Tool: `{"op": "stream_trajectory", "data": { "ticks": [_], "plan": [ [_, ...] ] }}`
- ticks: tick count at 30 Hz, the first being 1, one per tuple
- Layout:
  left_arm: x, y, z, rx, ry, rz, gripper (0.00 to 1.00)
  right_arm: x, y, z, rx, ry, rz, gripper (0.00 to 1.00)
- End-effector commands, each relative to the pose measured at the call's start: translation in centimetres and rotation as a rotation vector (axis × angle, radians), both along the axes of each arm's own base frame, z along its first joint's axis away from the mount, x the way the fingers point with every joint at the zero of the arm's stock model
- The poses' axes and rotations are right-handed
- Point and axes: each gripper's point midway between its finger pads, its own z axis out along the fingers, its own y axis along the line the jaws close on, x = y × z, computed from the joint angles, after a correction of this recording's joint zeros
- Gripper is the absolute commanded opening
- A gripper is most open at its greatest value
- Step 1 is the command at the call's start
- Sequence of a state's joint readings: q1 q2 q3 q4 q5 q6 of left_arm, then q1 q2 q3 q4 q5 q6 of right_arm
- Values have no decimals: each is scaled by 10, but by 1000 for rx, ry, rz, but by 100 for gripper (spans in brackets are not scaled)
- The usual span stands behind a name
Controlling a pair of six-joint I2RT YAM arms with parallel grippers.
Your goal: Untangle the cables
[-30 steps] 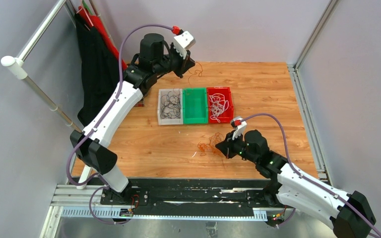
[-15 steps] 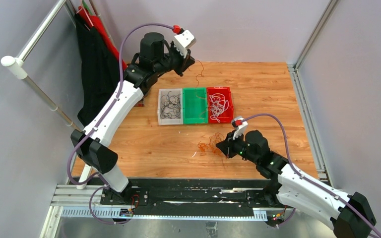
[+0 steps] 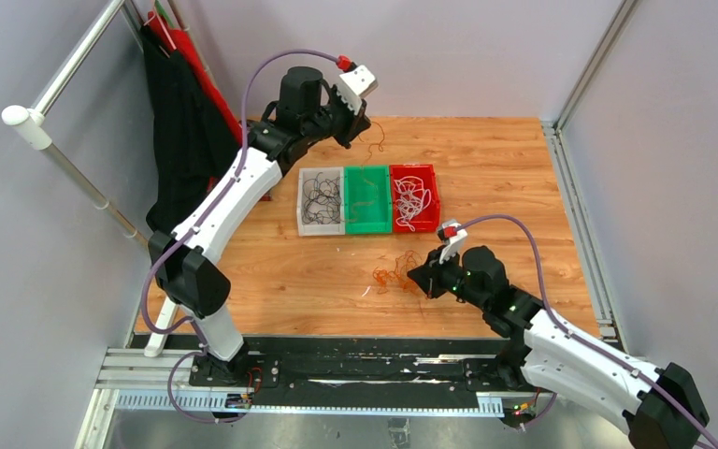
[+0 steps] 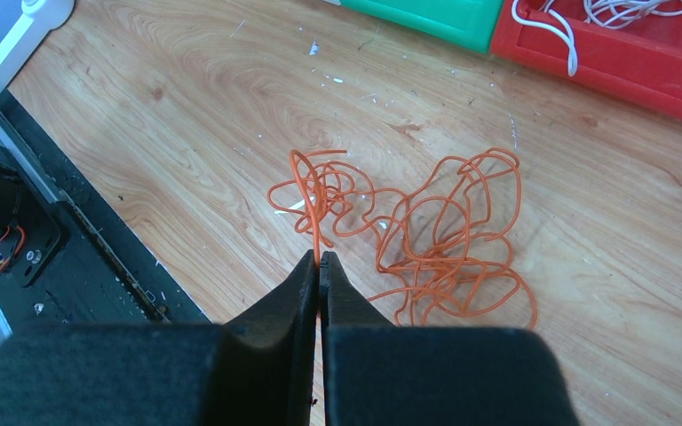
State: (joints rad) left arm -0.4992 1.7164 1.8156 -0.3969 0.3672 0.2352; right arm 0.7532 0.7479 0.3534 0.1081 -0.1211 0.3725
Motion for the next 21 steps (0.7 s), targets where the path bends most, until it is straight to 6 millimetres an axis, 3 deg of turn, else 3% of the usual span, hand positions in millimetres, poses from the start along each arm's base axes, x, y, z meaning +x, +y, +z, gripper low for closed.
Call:
{"op": "stream_trajectory", "data": {
  "ticks": [1,14,18,21],
  "plan": [
    [7,-4,20,-28,-65,11,0,1,2,-1,0,-12,0,1],
    [31,-5,61,-73,-178,72,0,2,4,-3,-4,-9,2,1],
    [29,-7,44,-58,-142,60,0,2,4,-4,-5,-9,1,1],
    [27,-6,18,-26,-93,54,0,2,3,-5,-7,-8,0,1]
  ]
}}
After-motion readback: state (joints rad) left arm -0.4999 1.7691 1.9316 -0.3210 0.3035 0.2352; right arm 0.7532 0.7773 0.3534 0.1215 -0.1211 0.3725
